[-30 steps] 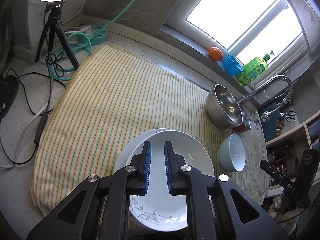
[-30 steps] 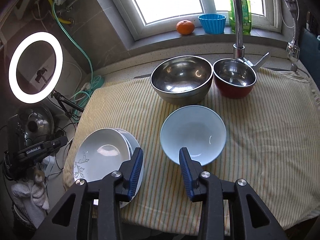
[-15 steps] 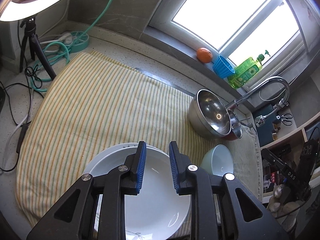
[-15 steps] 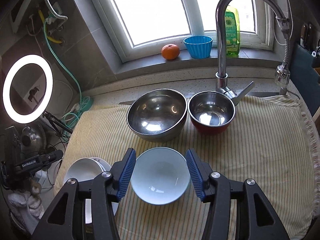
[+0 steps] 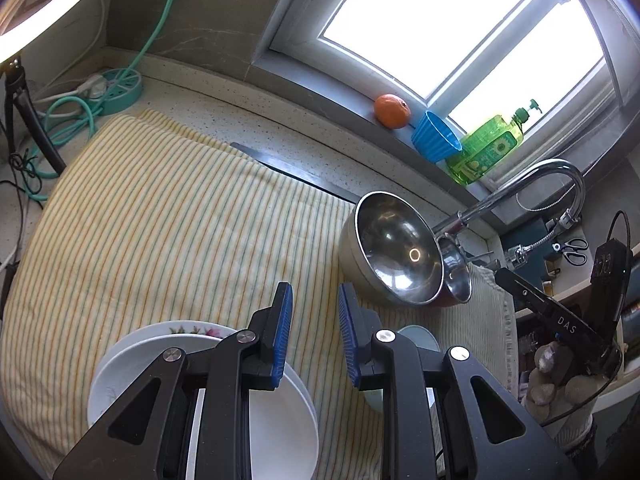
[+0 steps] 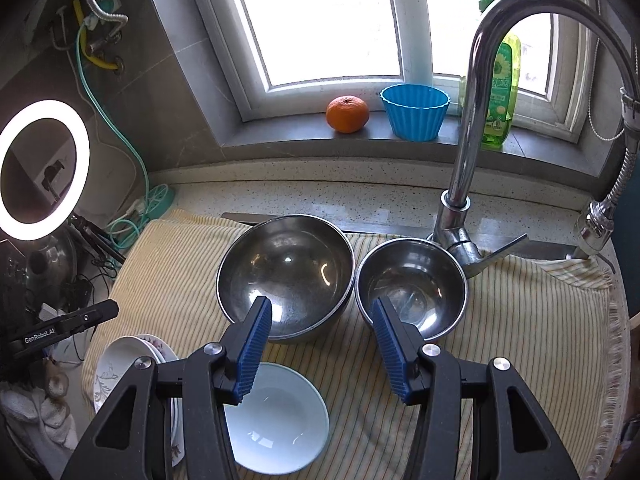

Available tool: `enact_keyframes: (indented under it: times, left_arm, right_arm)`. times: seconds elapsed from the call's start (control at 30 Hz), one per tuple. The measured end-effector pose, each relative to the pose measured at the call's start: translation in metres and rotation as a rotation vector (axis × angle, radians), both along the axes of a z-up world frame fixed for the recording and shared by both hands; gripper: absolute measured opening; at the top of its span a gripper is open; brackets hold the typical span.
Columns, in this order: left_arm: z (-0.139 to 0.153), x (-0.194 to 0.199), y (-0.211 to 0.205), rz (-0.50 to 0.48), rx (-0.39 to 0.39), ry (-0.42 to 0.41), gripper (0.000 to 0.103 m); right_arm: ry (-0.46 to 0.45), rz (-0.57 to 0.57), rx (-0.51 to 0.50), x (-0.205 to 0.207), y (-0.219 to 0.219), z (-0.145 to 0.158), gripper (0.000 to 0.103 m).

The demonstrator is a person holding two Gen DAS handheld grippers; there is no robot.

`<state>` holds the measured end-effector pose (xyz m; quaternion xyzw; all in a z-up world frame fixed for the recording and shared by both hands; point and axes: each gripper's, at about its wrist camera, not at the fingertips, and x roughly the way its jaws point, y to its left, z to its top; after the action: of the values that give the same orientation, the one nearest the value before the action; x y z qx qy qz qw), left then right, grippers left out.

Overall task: Organize plates and bowls
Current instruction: 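Move both tools toward the rim of the large steel bowl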

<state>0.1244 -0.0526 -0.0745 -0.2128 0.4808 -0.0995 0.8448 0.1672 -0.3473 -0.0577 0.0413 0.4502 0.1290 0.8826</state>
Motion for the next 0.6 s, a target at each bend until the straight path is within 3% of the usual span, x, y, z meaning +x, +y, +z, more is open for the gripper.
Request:
enact_keyframes:
  times: [0.37, 0.6]
  left_arm:
    - [-0.014, 0.034, -0.039, 0.001, -0.014, 0.045, 0.022]
    - [-0.03, 0.048, -0.052, 0.011, -0.032, 0.09, 0.022]
  right_arm:
    - [0.066, 0.098, -0.021, 0.069, -0.002, -0.02, 0.047]
    - [0.129, 0.17, -0.03, 0.097, 0.003, -0.039, 0.031]
